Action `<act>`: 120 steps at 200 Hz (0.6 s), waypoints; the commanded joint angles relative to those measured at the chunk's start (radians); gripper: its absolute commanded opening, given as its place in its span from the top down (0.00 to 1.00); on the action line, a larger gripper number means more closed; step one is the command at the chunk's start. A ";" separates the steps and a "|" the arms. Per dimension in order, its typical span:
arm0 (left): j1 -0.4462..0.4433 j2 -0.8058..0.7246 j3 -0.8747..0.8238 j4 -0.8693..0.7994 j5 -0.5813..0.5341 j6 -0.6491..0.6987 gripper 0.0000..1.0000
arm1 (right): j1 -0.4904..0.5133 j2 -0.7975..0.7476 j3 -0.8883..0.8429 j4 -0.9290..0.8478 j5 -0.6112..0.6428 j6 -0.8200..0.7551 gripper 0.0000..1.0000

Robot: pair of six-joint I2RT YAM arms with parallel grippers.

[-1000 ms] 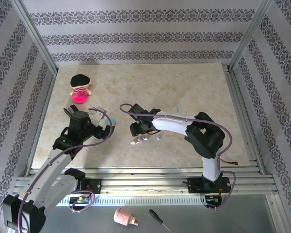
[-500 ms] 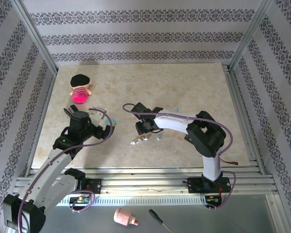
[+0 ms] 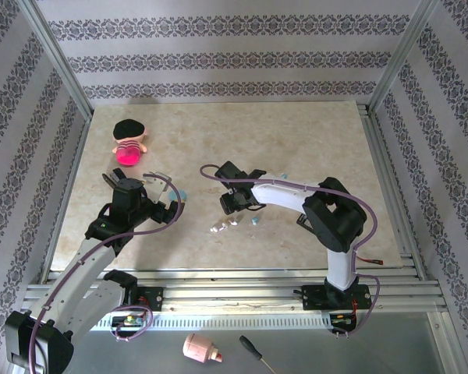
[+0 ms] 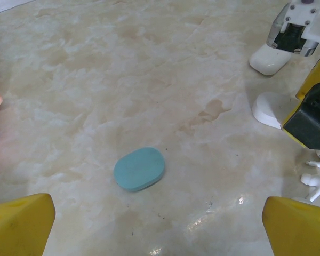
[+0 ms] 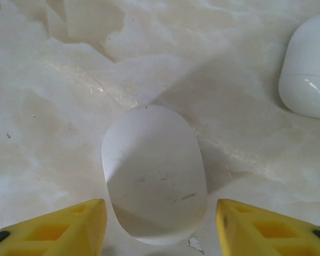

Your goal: Insert wireless bluetooth earbuds into charging case

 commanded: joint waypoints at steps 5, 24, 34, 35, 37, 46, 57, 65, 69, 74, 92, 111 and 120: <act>-0.011 0.000 -0.006 -0.024 -0.002 0.023 0.01 | 0.000 0.032 0.016 -0.002 -0.007 -0.018 0.48; -0.010 0.001 -0.008 -0.024 0.000 0.022 0.01 | 0.000 0.041 0.017 0.002 -0.011 -0.025 0.52; -0.011 0.000 -0.007 -0.024 0.000 0.020 0.01 | -0.003 0.043 0.016 0.008 -0.011 -0.031 0.52; -0.011 0.001 -0.007 -0.024 0.000 0.019 0.01 | -0.003 0.043 0.016 0.008 -0.011 -0.031 0.52; -0.011 0.001 -0.007 -0.024 -0.001 0.020 0.01 | -0.002 0.044 0.016 0.010 -0.011 -0.032 0.52; -0.011 0.003 -0.006 -0.024 0.002 0.020 0.01 | -0.006 0.046 0.013 0.016 -0.013 -0.039 0.52; -0.010 0.002 -0.007 -0.024 0.001 0.018 0.01 | -0.009 0.048 0.013 0.022 -0.021 -0.049 0.52; -0.010 0.001 -0.005 -0.023 0.002 0.017 0.01 | -0.012 0.052 0.015 0.020 -0.022 -0.054 0.53; -0.010 0.002 -0.005 -0.023 0.002 0.016 0.01 | -0.013 0.054 0.017 0.018 -0.022 -0.055 0.54; -0.011 0.002 -0.005 -0.022 0.003 0.015 0.01 | -0.016 0.055 0.018 0.017 -0.021 -0.057 0.56; -0.011 0.003 -0.005 -0.021 0.002 0.013 0.01 | -0.023 0.049 0.013 0.020 -0.024 -0.069 0.60; -0.010 0.005 -0.003 -0.020 0.001 0.012 0.00 | -0.028 0.036 0.004 0.031 -0.042 -0.095 0.61; -0.010 0.005 -0.003 -0.018 0.003 0.013 0.01 | -0.030 0.027 -0.002 0.037 -0.053 -0.113 0.62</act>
